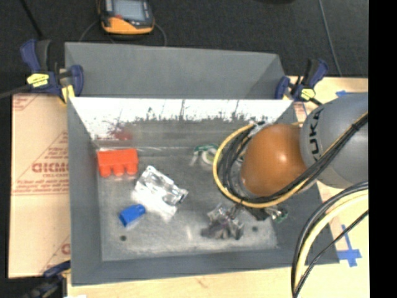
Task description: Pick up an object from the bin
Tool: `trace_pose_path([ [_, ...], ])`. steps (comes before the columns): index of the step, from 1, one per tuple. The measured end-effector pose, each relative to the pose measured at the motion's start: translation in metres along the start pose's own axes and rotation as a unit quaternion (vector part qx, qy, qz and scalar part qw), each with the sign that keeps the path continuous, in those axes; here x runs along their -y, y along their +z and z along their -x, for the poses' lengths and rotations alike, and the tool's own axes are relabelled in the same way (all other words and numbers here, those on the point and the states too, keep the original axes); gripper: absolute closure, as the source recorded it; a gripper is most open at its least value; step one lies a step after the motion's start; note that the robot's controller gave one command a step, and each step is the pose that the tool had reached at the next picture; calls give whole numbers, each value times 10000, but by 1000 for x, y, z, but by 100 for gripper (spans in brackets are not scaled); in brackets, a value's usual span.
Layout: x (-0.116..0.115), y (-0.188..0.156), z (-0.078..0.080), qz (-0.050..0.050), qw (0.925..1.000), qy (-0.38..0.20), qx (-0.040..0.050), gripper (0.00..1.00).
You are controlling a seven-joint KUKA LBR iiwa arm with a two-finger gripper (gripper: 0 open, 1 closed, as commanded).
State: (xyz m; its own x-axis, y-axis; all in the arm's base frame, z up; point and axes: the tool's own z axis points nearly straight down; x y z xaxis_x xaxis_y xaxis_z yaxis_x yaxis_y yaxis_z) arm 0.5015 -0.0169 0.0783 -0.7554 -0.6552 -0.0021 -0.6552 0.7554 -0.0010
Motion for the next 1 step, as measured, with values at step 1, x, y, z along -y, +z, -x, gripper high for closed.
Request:
trace_pose_path([
  [1,23,-145,10,-39,9998,189,35,100],
])
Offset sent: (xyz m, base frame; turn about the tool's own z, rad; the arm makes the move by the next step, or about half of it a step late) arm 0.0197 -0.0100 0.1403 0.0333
